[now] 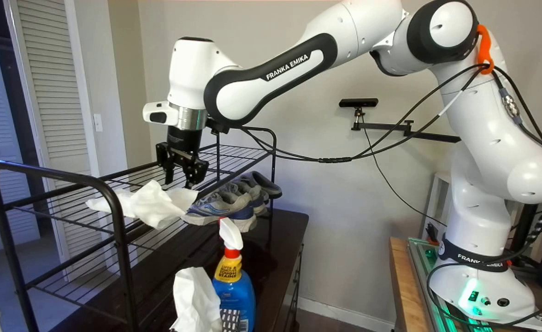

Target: Move the rack backwards

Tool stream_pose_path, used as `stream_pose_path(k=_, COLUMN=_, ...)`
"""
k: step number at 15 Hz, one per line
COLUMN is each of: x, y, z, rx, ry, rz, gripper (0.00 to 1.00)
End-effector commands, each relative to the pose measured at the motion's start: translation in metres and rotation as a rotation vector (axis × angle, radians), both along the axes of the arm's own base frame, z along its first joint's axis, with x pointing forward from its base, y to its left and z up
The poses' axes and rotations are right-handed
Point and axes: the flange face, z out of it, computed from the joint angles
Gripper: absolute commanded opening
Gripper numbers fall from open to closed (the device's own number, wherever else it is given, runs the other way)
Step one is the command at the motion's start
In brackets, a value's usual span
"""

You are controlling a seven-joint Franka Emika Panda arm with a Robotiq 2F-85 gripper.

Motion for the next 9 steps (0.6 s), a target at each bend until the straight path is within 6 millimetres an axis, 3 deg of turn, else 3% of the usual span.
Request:
stream_pose_path(k=1, x=0.0128, y=0.0097, z=0.0059, rx=0.003, ry=-0.030, rz=-0.060, gripper=0.34)
stream_pose_path(k=7, x=0.0089, y=0.0023, z=0.0100, rx=0.008, ry=-0.019, rz=-0.056, gripper=0.34)
stream_pose_path(k=8, x=0.0077, y=0.0026, z=0.0111, rx=0.007, ry=-0.017, rz=-0.052, gripper=0.84)
stream_pose_path(k=9, x=0.0063, y=0.0028, z=0.0132, rx=0.009, ry=-0.015, rz=-0.044, gripper=0.85)
